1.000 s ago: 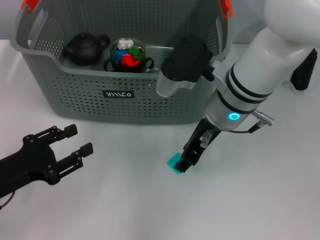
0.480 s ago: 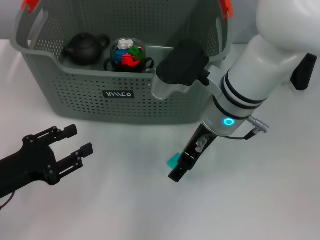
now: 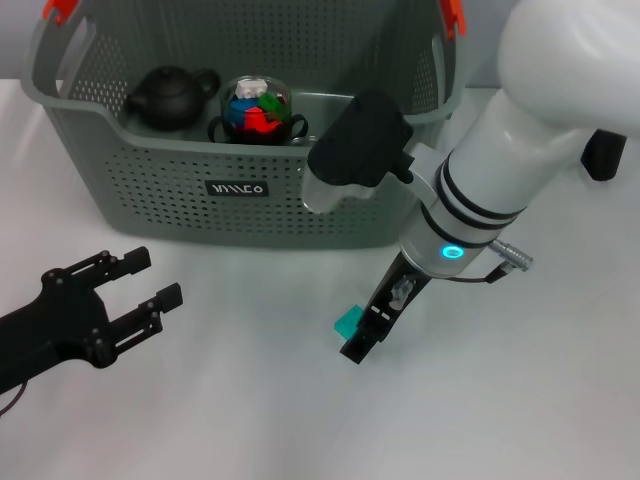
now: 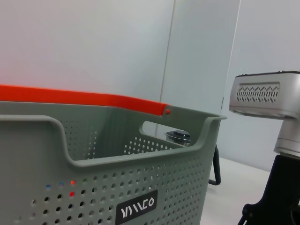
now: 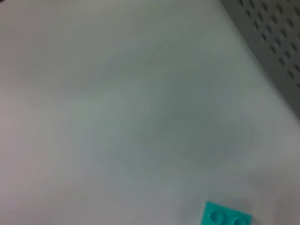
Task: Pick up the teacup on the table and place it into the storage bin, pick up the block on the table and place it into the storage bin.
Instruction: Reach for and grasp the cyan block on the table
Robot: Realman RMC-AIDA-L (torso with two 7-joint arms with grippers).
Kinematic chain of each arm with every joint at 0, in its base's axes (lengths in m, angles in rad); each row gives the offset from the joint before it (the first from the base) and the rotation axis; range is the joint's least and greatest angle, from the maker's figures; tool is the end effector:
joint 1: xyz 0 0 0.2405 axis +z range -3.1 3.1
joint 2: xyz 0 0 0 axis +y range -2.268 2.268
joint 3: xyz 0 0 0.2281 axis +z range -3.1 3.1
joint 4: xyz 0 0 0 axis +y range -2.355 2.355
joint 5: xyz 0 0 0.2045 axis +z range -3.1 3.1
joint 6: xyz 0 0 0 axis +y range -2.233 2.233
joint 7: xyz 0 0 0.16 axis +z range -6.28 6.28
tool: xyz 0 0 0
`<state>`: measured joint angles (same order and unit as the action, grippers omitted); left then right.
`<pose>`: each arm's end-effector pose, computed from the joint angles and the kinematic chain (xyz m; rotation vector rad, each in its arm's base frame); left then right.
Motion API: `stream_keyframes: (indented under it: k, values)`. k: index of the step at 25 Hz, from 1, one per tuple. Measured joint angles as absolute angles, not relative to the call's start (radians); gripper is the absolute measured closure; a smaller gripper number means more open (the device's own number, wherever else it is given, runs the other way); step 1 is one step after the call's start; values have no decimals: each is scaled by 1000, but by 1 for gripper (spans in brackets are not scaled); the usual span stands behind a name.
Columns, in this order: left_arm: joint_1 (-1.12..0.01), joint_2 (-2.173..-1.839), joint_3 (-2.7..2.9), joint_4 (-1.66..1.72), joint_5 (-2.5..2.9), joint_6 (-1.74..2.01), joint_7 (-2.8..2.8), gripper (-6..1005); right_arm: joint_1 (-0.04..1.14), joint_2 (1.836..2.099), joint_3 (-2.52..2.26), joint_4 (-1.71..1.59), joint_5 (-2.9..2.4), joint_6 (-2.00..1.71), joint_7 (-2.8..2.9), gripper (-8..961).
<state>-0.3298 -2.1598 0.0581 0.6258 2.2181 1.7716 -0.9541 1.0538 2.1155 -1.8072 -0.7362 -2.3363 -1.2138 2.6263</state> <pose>-0.3012 0.2366 0.0196 -2.3464 -0.5736 -0.8459 0.1140 0.3418 -0.1233 -2.8097 0.6688 -0.7116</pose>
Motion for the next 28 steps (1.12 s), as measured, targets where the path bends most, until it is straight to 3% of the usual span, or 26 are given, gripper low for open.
stream_keyframes:
  k: [28]
  values:
    - [-330,-2160,58,626,2218,1772,-954,389,1058,2109,-1868,-730,-2393,-1164,2698,126]
